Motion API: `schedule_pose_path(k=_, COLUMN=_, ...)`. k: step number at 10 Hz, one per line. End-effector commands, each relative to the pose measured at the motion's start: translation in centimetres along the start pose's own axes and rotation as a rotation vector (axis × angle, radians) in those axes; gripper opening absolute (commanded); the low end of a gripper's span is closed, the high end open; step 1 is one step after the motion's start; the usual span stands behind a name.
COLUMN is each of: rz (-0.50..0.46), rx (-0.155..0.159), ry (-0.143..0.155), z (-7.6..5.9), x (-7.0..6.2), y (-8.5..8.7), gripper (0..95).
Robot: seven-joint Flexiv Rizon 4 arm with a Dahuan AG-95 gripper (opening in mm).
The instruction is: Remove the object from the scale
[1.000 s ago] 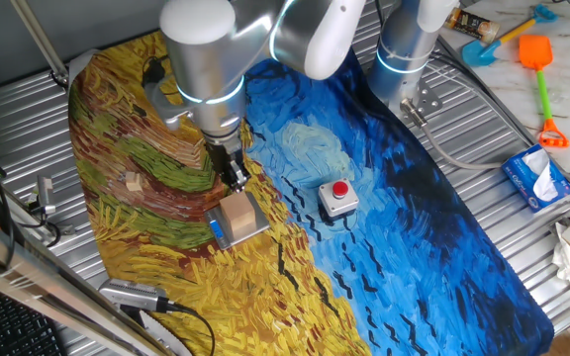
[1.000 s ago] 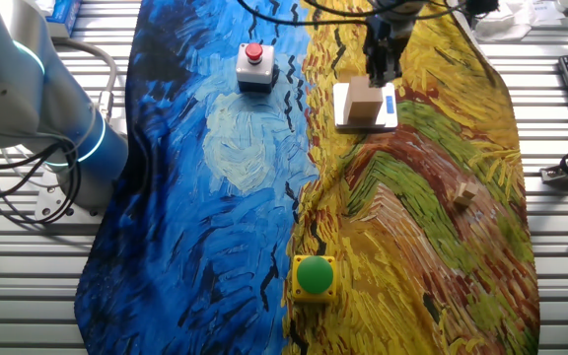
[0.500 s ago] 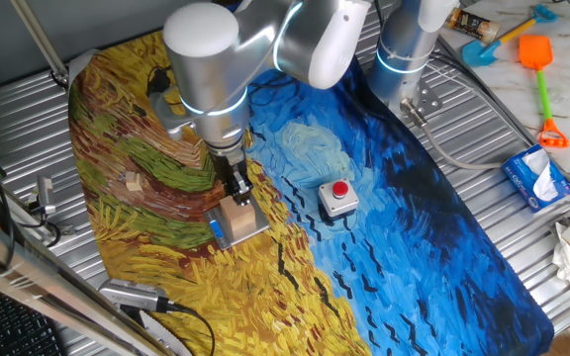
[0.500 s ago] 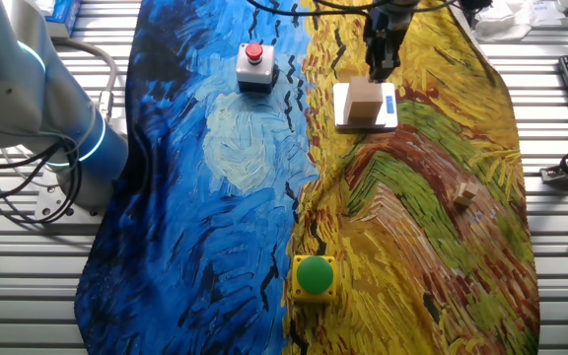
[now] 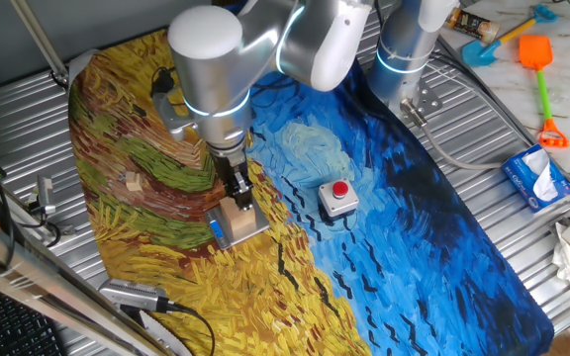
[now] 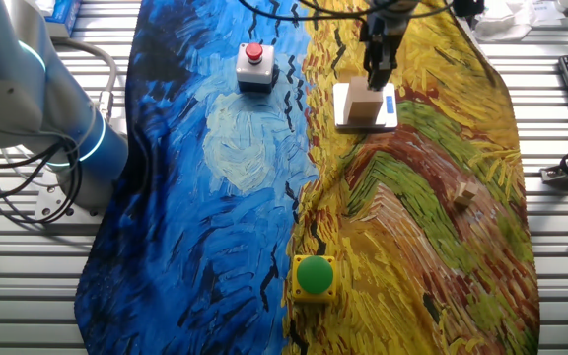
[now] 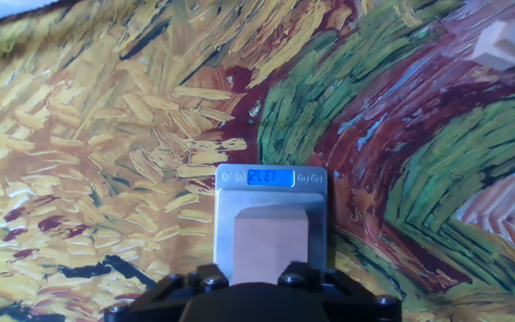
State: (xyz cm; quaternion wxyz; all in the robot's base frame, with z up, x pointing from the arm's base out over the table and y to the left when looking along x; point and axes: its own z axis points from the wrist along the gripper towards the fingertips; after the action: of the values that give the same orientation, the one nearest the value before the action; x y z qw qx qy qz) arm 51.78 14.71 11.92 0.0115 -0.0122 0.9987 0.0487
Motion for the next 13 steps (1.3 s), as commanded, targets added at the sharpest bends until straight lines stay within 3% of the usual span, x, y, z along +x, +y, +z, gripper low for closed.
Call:
schedule_pose_path(k=1, rz=-0.001, rx=0.004, ry=-0.005, z=0.4, x=-0.1, y=-0.1, gripper=57.0)
schedule_pose_path(k=13, rz=0.011, rx=-0.004, ry=-0.047, z=3.2, x=0.0, y=-0.6, gripper=57.0)
